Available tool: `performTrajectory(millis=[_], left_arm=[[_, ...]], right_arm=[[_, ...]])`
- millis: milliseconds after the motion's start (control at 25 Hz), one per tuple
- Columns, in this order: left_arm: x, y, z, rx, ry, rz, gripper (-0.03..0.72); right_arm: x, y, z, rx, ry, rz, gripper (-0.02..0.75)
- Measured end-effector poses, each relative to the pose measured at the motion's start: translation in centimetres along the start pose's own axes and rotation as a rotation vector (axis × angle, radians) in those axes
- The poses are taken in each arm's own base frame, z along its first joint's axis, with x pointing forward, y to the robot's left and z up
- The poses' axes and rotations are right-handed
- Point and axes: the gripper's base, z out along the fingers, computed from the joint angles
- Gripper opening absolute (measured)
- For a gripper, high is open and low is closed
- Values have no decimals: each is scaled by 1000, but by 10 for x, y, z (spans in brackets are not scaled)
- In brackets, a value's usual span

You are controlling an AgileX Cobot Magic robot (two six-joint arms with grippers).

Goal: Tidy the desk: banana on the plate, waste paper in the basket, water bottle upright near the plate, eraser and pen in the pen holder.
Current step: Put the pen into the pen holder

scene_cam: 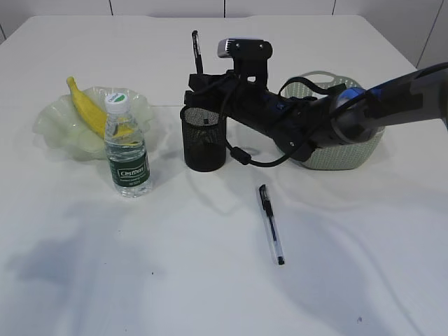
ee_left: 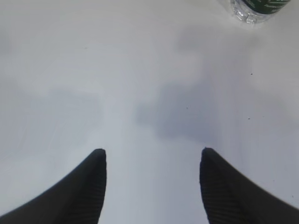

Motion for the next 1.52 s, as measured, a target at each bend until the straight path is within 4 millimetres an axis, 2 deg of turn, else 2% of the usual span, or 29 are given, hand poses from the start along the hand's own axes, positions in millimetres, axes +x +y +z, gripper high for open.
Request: performTrajectory(millis=[640,880,1520], left_arm=[[0,0,0,-1,0,1,443],[0,0,0,-1,0,1,443],[0,0,0,-1,0,1,443]], right_arm=[[3,-5,1,56,47,58,46],[-4,-7,6,89,81,54,50],[2,-7,5,88,162,1,56]])
